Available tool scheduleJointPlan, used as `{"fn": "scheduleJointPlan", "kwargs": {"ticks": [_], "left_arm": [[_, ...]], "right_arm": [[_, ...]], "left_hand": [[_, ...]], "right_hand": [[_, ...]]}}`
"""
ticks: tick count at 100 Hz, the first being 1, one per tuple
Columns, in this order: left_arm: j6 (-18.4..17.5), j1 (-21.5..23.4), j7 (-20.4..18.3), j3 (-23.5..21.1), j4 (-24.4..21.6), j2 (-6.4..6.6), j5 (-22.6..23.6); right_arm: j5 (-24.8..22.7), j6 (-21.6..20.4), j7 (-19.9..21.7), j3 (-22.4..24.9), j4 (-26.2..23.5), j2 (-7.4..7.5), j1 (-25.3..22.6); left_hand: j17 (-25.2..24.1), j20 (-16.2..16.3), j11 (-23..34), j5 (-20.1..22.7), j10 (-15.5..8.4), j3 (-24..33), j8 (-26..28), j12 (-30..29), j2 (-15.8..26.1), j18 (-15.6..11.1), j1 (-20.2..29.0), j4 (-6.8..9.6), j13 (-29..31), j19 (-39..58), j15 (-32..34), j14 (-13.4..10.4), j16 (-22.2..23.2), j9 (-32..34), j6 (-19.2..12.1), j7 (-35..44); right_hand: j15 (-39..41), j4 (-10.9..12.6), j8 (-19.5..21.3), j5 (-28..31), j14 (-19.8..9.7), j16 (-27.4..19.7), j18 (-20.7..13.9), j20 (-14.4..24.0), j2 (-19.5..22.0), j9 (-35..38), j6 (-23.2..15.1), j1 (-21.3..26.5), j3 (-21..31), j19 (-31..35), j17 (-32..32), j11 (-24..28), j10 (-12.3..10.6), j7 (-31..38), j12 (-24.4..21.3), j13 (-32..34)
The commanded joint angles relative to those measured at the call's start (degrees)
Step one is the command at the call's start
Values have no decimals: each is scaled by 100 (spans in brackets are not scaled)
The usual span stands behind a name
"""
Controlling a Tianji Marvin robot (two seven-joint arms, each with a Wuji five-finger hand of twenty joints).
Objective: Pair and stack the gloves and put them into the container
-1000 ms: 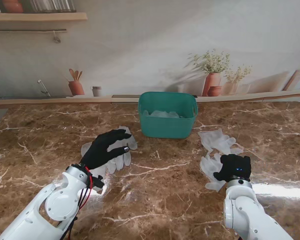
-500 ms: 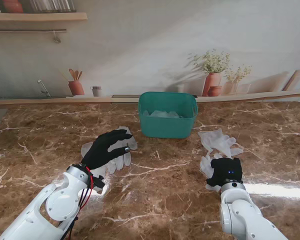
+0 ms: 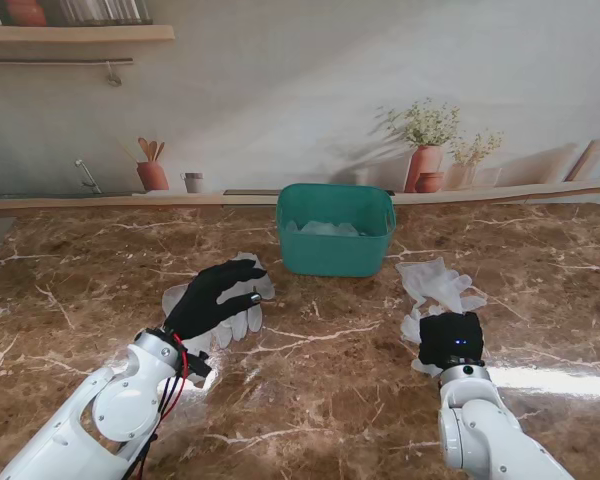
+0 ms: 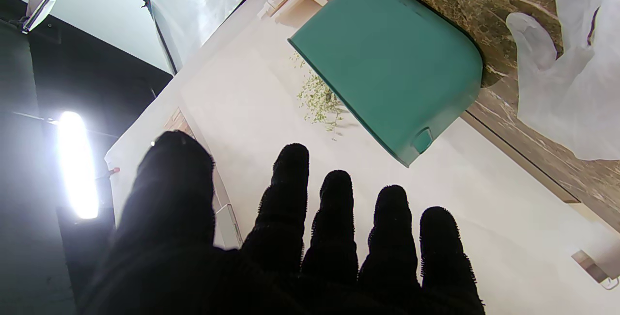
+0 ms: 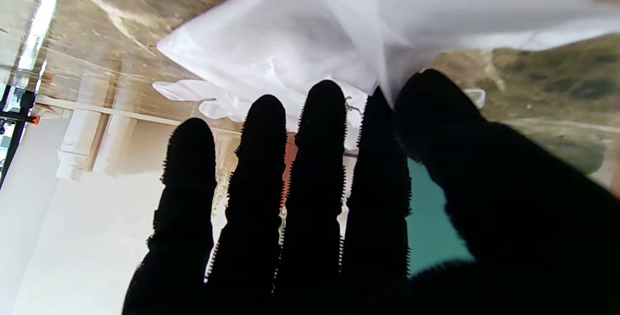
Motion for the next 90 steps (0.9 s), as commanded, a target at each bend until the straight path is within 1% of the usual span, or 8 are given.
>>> {"fn": "scheduleJointPlan", "kwargs": {"ticks": [1,11,26,48,65,75,83,90], "left_arm": [[-8,5,-13,32,32,-10,-11],[0,-12,-30,69,39,-10,-32],[-23,-31,-65,124,37,0,-15],[-41,25,-133,123,-73,22,3],[-67,116,-316,15,-325,73,26],[-19,170,-332,-21,-469,79,55],[-10,205,-329,-6,-569,80,59],[12,231,-523,12,-685,120,19]], "right_arm": [[271,-43,-178,59,-3,-81,-85],[569,-176,-416,168,-78,-157,-156],[935,-502,-608,377,-321,-243,-314],[1924,-1203,-694,645,-827,-410,-563],[2969,-1832,-534,756,-1199,-529,-710],[3699,-2135,-399,766,-1414,-600,-771],[4164,-2330,-324,730,-1527,-642,-784],[4577,-2522,-254,678,-1613,-673,-793]], "left_hand": [[-18,7,-163,13,-12,-189,52,-70,207,-59,-9,160,-158,-216,-195,-330,-87,-139,-19,-40],[-16,9,-163,19,-2,-187,53,-71,211,-51,-1,161,-156,-237,-195,-326,-87,-137,-28,-40],[-12,31,-158,14,27,-183,56,-69,204,-23,20,162,-156,-239,-190,-313,-84,-130,-21,-43],[-43,272,-96,105,111,-160,100,-42,137,215,162,167,-39,-11,-120,-150,-31,43,-63,30],[-149,915,17,292,170,-131,246,85,-3,712,381,172,271,664,69,92,203,422,-178,279],[-53,1249,260,700,212,-57,555,468,-310,910,669,194,672,982,378,272,579,940,-286,825],[99,1535,582,1103,152,9,997,864,-866,1070,986,136,1220,1273,787,400,1008,1632,-516,1515],[261,1746,742,1291,64,195,986,1121,-1143,1164,1043,100,1689,1517,1066,457,1339,2134,-674,2065]], "right_hand": [[132,-157,385,48,-90,67,-44,56,270,165,-152,291,251,222,39,28,-110,179,145,124],[226,-116,1419,49,-98,87,-57,42,443,167,-229,341,276,338,32,115,-103,-26,247,133],[319,-97,1984,92,-81,111,-40,80,502,203,-247,329,347,468,90,215,-72,-148,275,216],[317,-118,2247,115,24,65,44,158,531,465,-212,359,370,770,346,107,41,-159,35,559],[322,-132,2346,118,95,43,107,194,551,642,-161,404,341,958,416,-43,136,-177,-187,711],[382,-139,2382,99,137,64,135,233,567,710,-101,454,312,1072,402,-30,171,-172,-205,752],[414,-144,2390,97,136,77,126,245,585,715,-90,465,291,1112,394,-13,165,-174,-193,748],[434,-150,2402,76,145,86,120,251,611,704,-61,493,264,1127,346,-8,171,-173,-189,707]]}}
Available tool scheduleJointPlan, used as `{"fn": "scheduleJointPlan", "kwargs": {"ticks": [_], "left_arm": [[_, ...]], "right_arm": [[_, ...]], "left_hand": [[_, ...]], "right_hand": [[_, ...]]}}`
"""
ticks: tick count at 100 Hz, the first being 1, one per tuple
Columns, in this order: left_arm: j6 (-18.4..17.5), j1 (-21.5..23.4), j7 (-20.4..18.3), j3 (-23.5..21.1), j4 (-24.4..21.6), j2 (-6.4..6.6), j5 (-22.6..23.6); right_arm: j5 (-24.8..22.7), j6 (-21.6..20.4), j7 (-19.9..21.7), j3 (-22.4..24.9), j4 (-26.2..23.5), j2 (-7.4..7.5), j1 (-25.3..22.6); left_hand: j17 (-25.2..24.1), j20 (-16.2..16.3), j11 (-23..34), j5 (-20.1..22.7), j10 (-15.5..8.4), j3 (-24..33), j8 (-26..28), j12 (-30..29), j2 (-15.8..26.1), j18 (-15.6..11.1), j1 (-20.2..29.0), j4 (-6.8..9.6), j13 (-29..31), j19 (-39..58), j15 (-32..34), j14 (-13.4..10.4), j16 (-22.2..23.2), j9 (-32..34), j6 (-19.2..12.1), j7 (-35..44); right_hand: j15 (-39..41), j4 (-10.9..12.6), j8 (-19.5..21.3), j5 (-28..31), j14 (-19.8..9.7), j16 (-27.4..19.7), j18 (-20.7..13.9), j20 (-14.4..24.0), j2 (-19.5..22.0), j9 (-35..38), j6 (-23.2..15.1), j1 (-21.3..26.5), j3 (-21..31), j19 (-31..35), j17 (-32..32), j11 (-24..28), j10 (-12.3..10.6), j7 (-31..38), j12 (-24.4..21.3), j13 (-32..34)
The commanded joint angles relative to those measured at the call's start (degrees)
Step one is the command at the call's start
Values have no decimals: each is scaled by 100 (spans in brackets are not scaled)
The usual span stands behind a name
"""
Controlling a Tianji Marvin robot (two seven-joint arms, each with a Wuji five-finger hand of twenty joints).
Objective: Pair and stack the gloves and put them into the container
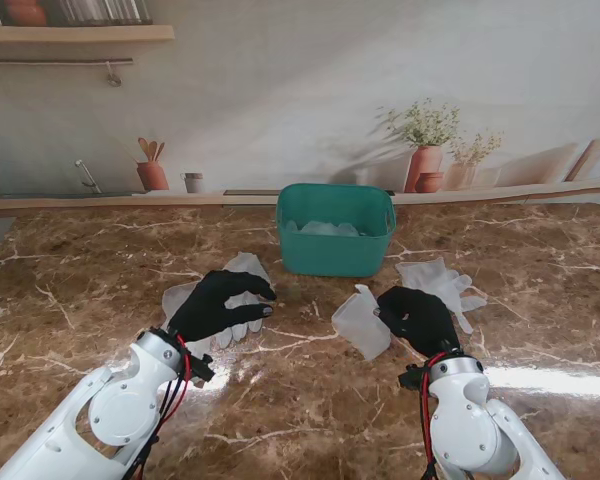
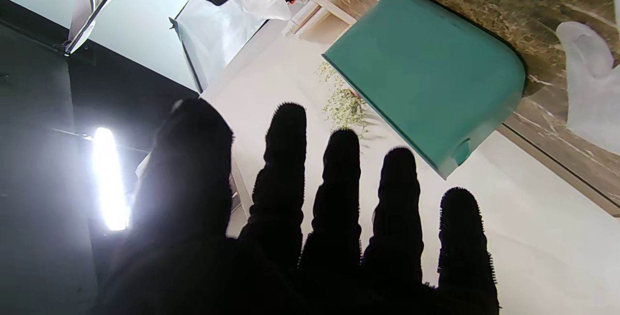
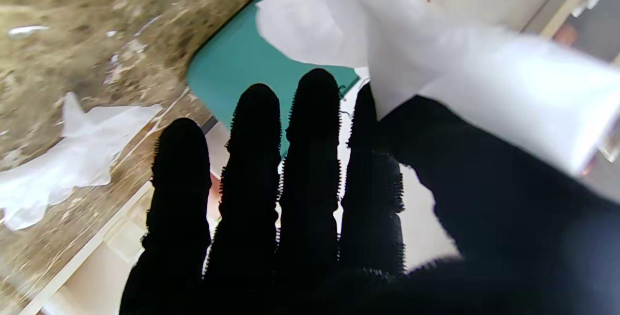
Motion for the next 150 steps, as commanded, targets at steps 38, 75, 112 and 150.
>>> {"fn": "scheduleJointPlan", "kwargs": {"ticks": [38,75,112,150], "left_arm": [[846,17,-423,518,-272,84,98],[759,-142,560,892,71,-135,224],[405,-208,801,922,249,-232,-48],[300,-23,1161,637,-1,-250,275]], "right_arm": [[1106,-1034,45,-486,-455,-179,-102],[1319,-1390,116,-652,-655,-173,-165],[1446,-1206,77,-574,-572,-198,-239],[820,-426,331,-246,-511,-86,-518]], "left_hand": [[-378,319,-258,-2226,-192,3160,-1264,-111,-1408,-173,-1609,-245,-990,-152,-371,-89,-40,-1749,747,-2325],[-424,613,-179,-1483,-198,3460,-149,-74,-1440,-300,-1497,-367,-1318,-1141,-401,-95,-3,-1947,-616,-520],[-409,1108,-20,-12,-368,468,223,-40,451,-499,953,-176,-1211,-1446,-266,-291,61,-1401,-1203,1358],[240,1210,626,102,-384,2194,1816,429,-161,73,159,-572,1150,913,863,-25,577,1399,-990,1897]], "right_hand": [[201,-138,308,128,-39,92,-3,212,346,108,-271,449,210,321,-85,51,-4,311,26,22],[222,-140,297,125,-47,95,-6,227,337,107,-276,439,203,348,-59,93,-1,295,53,43],[226,-135,264,115,-38,101,-3,235,339,96,-254,452,184,343,-84,116,0,282,61,15],[-750,621,-1098,-815,101,-314,-95,118,-124,-1177,738,-380,249,-505,-767,-341,137,-1779,-913,-837]]}}
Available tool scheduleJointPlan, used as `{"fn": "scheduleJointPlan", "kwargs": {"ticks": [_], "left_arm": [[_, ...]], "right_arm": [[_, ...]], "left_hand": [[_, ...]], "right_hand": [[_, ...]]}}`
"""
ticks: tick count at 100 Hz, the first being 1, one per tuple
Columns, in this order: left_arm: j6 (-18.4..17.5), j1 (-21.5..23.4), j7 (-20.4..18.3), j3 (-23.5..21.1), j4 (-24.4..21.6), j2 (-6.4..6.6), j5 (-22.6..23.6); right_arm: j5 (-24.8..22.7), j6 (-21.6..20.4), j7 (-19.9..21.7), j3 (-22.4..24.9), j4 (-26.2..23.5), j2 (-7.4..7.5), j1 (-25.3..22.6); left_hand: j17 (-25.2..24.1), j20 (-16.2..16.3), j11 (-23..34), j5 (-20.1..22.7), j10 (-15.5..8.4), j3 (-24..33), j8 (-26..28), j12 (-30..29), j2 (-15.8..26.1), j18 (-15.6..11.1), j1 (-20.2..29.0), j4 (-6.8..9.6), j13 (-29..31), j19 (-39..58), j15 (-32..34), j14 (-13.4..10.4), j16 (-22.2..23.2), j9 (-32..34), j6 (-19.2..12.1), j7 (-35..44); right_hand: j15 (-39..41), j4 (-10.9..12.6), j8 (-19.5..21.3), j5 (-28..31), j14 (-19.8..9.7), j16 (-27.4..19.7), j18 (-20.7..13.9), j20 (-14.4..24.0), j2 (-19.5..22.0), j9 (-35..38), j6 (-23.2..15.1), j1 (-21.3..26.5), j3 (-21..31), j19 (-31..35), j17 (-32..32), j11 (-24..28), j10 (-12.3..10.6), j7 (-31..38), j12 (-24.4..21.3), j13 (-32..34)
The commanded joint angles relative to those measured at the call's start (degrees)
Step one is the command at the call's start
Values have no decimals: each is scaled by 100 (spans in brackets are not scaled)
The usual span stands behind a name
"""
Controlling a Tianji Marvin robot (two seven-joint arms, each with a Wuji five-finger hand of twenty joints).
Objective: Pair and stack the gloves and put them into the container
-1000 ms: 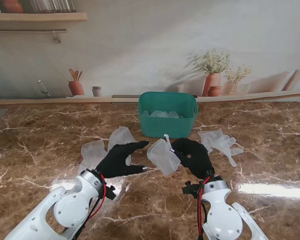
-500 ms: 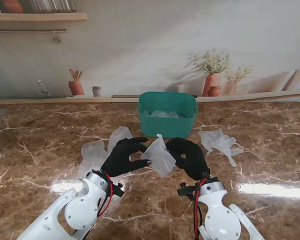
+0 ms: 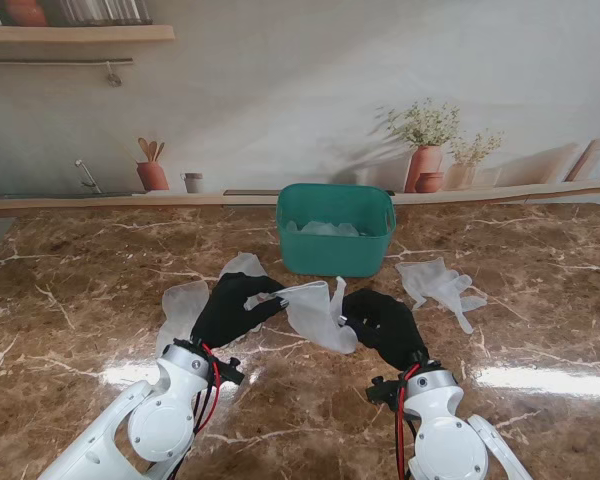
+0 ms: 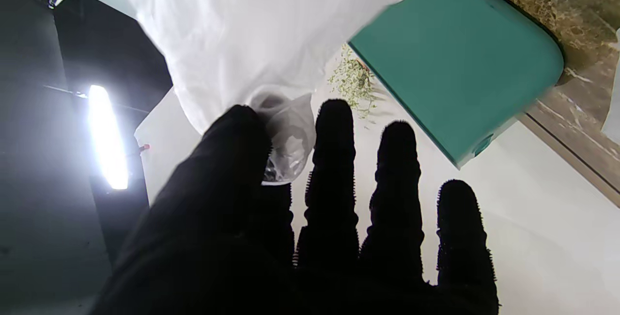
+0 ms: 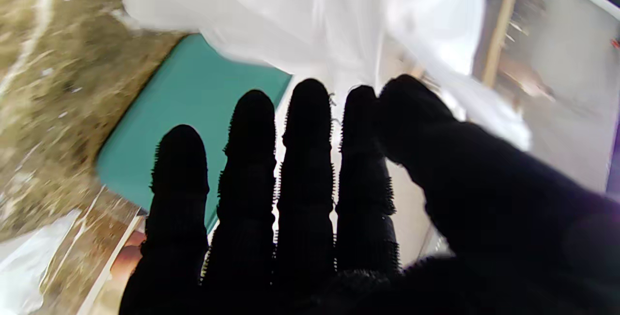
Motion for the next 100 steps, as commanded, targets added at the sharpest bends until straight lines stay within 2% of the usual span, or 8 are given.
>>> {"fn": "scheduleJointPlan", "kwargs": {"ticks": [1,33,59,74,81,88,93,100], "left_arm": [[-20,75,-210,-89,-188,56,36],[22,283,-985,-353,-760,272,263],[60,468,-1527,-485,-1139,405,332],[46,581,-1695,-567,-1294,449,355],[42,647,-1761,-629,-1380,469,398],[32,721,-1795,-694,-1463,482,451],[13,779,-1797,-745,-1520,488,502],[-27,870,-1793,-824,-1603,495,573]], "right_arm": [[-137,163,43,127,56,72,-183],[-536,-71,206,522,-252,158,-430],[-968,-226,598,129,-185,300,-224],[-946,-400,654,-108,-102,319,-75],[-991,-531,380,-239,-57,272,-35],[-897,-656,200,-301,-89,225,-62],[-824,-743,142,-301,-142,207,-100],[-786,-856,240,-226,-268,231,-194]], "left_hand": [[110,48,124,296,-32,388,301,85,10,102,-9,-52,417,370,283,42,149,374,-211,383],[586,80,343,504,318,955,-64,276,-287,335,-261,-121,1454,1216,1064,331,540,1411,222,360],[535,79,372,530,367,1000,-195,342,-310,348,-258,-119,1455,1237,1136,374,596,1434,318,349],[508,63,365,533,385,974,-245,367,-312,348,-231,-111,1453,1205,1139,386,610,1440,363,342],[506,60,373,545,378,961,-296,383,-321,350,-231,-105,1461,1200,1153,382,621,1449,382,321],[486,49,448,557,373,933,-435,478,-328,358,-216,-81,1407,1174,1251,537,718,1430,407,341],[478,41,514,558,378,931,-518,555,-344,347,-207,-69,1394,1156,1342,527,800,1412,406,351],[464,32,624,593,377,937,-671,667,-392,352,-211,-51,1389,1133,1443,502,890,1407,394,326]], "right_hand": [[-401,667,433,-281,-13,-238,-173,58,43,-650,316,-473,102,-375,-342,-188,12,-1458,-546,-468],[-1874,835,-217,-1858,32,-1068,-355,463,536,-2440,1178,-1035,-2858,-1842,-1321,-1144,356,-2745,-1538,-1988],[-2199,883,-431,-2678,-8,-1221,-377,568,216,-3045,1489,-967,-2763,-2122,-1379,-1312,335,-3232,-1695,-2234],[-1885,829,-131,-1857,-4,-1056,-305,703,160,-2280,1027,-360,-3129,-2083,-1278,-805,179,-2540,-1382,-2041],[-1446,842,396,-525,-21,-823,-158,810,47,-1187,318,-7,-3232,-1804,-952,-317,-36,-1469,-1014,-1329],[-894,546,227,345,-65,-445,-103,789,-182,-401,-404,501,-3046,-1510,-732,-24,-138,-121,-633,-683],[-262,-279,-404,842,-138,-85,-67,839,-748,189,-873,269,-1043,-1135,-522,282,-209,1455,-137,-329],[148,-464,-274,951,-177,84,-8,927,-761,589,-705,198,-473,-736,-323,380,-215,1633,353,-32]]}}
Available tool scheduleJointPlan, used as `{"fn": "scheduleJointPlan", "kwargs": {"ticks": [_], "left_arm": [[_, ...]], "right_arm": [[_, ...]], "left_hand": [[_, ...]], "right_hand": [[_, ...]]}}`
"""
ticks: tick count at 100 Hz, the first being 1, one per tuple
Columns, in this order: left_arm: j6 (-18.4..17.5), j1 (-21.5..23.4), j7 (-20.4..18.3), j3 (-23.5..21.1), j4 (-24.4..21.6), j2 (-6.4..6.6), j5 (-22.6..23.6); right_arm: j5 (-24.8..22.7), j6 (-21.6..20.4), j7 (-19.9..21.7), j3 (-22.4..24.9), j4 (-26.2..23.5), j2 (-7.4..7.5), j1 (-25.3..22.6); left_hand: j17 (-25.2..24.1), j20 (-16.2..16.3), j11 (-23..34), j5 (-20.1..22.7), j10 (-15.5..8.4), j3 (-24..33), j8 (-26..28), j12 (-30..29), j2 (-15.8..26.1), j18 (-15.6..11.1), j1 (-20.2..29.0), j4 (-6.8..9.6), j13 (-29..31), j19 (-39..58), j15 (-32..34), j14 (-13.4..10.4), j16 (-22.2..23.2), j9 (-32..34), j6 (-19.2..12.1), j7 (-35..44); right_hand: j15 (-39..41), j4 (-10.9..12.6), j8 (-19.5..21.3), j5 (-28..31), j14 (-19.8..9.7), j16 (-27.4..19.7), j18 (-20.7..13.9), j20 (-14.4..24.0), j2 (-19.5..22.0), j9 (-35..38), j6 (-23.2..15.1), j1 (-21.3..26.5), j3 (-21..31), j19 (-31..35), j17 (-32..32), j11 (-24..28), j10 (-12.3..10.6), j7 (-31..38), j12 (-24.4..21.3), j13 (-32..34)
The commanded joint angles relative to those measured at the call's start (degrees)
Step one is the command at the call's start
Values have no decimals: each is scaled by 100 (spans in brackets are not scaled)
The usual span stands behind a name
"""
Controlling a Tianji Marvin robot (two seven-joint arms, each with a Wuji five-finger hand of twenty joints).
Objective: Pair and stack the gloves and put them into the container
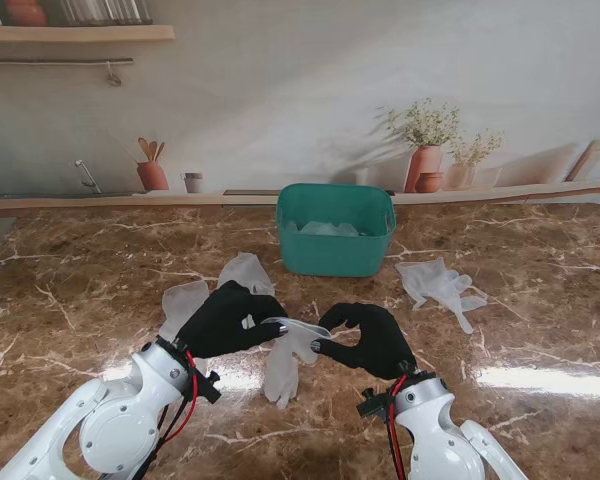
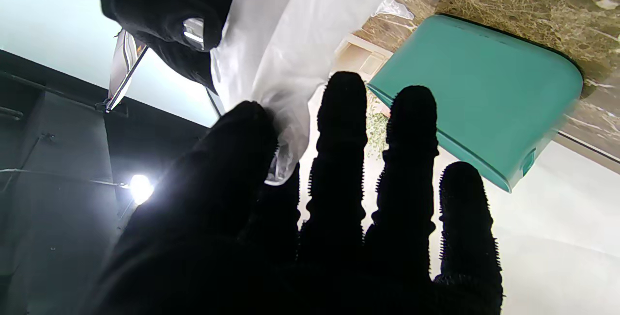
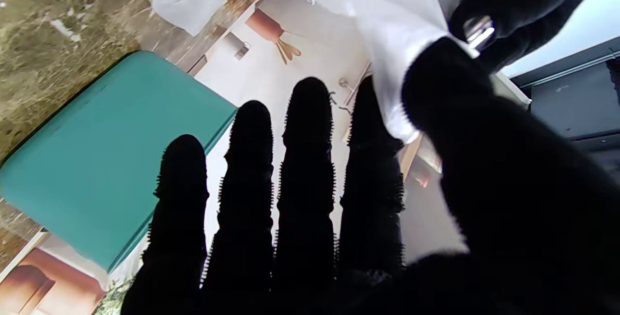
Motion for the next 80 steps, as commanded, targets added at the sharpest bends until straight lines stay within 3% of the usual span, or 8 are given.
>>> {"fn": "scheduleJointPlan", "kwargs": {"ticks": [1,23,33,35,39,51,80], "left_arm": [[-57,152,15,-69,-121,38,75],[-262,423,11,-278,-349,50,113],[-365,541,-127,-352,-458,66,-83],[-387,566,-165,-369,-483,72,-125],[-428,618,-265,-410,-539,87,-217],[-519,810,-862,-593,-762,183,-753],[-288,794,-2454,-749,-819,454,-2379]], "right_arm": [[80,-94,278,85,-208,-13,-187],[-320,-387,357,282,-582,58,-522],[-444,-494,214,263,-687,46,-637],[-481,-507,186,263,-710,45,-663],[-560,-538,126,266,-750,43,-711],[-575,-645,116,333,-950,49,-929],[258,-519,826,578,-1485,130,-1546]], "left_hand": [[-155,15,231,303,79,163,-204,169,-52,83,-27,14,131,60,268,64,159,309,-90,200],[-103,13,489,562,-115,619,-1162,503,-489,108,-247,42,299,56,465,-56,353,418,-233,178],[-21,7,467,654,-201,788,-1502,505,-695,118,-355,-13,423,69,473,-1,345,548,-287,273],[-2,9,460,682,-215,796,-1533,497,-727,121,-361,-16,490,78,489,-147,341,584,-286,278],[40,9,420,717,-228,819,-1601,463,-765,108,-383,-30,597,97,455,-194,292,653,-261,289],[88,17,411,742,-221,811,-1630,452,-749,92,-371,-64,717,140,465,-194,281,750,-121,325],[31,-51,369,723,-214,507,-1601,416,-593,47,-176,-83,851,67,422,-154,244,890,140,359]], "right_hand": [[343,-304,62,166,-201,219,2,227,-144,318,-130,-119,500,400,161,136,-194,337,335,318],[668,-128,789,209,-77,300,206,282,-199,830,-73,-185,890,1560,988,63,61,254,357,1136],[753,-37,641,342,43,280,338,128,-377,1288,26,-103,1122,2002,1425,67,161,267,136,1652],[773,-6,592,366,62,284,362,99,-387,1352,50,-91,1193,2062,1475,84,192,289,115,1722],[830,36,522,397,83,306,394,39,-433,1442,95,-92,1344,2176,1563,137,236,359,100,1832],[1101,92,672,425,86,437,412,-17,-407,1657,218,-192,1533,2440,1790,388,262,520,243,2093],[1190,38,601,567,136,338,367,-226,-723,2101,344,-299,1683,3027,2478,415,284,565,-3,2709]]}}
